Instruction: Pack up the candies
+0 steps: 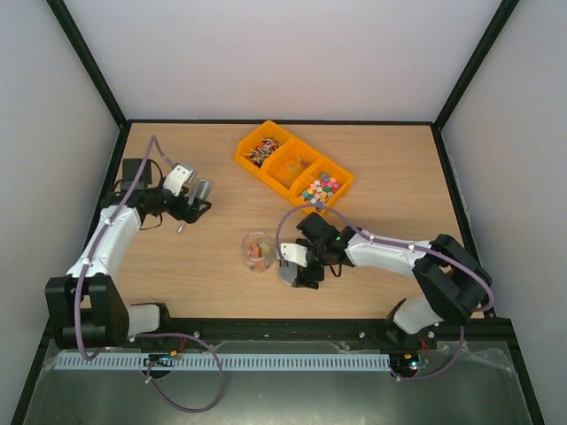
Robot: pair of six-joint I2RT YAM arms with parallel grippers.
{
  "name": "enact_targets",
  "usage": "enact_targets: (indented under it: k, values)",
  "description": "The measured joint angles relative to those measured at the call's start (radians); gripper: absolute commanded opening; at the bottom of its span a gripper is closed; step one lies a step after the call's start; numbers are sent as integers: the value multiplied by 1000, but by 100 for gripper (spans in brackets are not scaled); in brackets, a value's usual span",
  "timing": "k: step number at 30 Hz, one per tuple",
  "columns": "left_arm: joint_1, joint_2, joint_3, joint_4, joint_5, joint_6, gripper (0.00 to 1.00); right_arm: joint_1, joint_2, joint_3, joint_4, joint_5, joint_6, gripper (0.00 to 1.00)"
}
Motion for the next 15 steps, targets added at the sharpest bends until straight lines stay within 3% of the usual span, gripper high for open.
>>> enact_targets:
  k: [7, 15]
  values:
    - [-1, 0, -35, -97, 6, 194, 98, -19, -65, 19, -87, 9, 0, 88]
    - [-76, 19, -108, -261, -6, 456, 85, -31, -194, 206, -227, -11, 14, 88]
